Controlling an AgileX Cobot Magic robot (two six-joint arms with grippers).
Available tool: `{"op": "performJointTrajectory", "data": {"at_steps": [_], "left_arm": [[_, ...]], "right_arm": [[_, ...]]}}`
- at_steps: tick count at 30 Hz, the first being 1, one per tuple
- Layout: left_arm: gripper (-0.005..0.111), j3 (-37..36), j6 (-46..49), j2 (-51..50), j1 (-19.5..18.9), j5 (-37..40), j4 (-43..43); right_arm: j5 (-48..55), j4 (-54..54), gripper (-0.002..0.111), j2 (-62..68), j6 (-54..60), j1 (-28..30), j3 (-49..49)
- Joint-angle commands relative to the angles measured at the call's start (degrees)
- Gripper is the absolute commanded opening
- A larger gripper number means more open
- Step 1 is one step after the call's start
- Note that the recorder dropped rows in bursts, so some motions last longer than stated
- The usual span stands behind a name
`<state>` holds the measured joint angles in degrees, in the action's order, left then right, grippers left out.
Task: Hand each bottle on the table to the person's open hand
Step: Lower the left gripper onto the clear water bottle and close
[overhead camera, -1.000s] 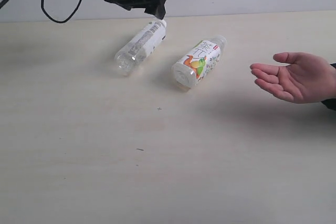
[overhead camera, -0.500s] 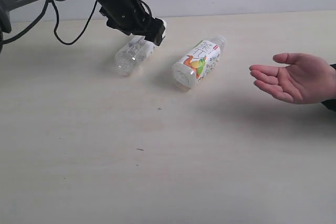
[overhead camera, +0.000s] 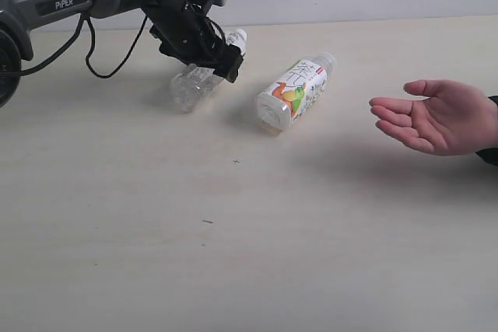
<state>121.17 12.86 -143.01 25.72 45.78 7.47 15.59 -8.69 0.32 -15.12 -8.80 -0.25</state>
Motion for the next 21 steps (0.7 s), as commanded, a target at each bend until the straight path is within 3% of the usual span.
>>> {"op": "performJointTrajectory", "data": {"at_steps": [1, 9, 11, 13, 14, 15, 16, 17, 18, 21], "left_arm": [[0.086, 0.3, 0.0, 0.0, -0.1, -0.5, 0.0], [0.086, 0.3, 0.2, -0.7, -0.1, -0.5, -4.0], [0.081, 0.3, 0.2, -0.7, -0.1, -0.5, -4.0], [0.069, 0.3, 0.2, -0.7, -0.1, -0.5, -4.0], [0.05, 0.3, 0.2, -0.7, -0.1, -0.5, -4.0], [0.041, 0.3, 0.2, -0.7, -0.1, -0.5, -4.0], [0.018, 0.3, 0.2, -0.7, -0.1, -0.5, -4.0], [0.006, 0.3, 0.2, -0.7, -0.1, -0.4, -4.0], [0.001, 0.3, 0.2, -0.5, -0.1, 0.1, -4.0], [0.001, 0.3, 0.1, 0.6, -0.1, 1.7, -4.0]], "right_arm": [[-0.5, -0.2, 0.0, -0.3, 0.0, -0.2, 0.3], [-0.5, -0.2, 0.0, -0.3, 0.0, -0.2, 0.3], [-0.5, -0.2, 0.0, -0.3, 0.0, -0.2, 0.3], [-0.5, -0.2, 0.0, -0.3, 0.0, -0.2, 0.3], [-0.5, -0.2, 0.0, -0.3, 0.0, -0.2, 0.3], [-0.5, -0.2, 0.0, -0.3, 0.0, -0.2, 0.3], [-0.5, -0.2, 0.0, -0.3, 0.0, -0.2, 0.3], [-0.5, -0.2, 0.0, -0.3, 0.0, -0.2, 0.3], [-0.5, -0.2, 0.0, -0.3, 0.0, -0.2, 0.3], [-0.5, -0.2, 0.0, -0.3, 0.0, -0.2, 0.3]]}}
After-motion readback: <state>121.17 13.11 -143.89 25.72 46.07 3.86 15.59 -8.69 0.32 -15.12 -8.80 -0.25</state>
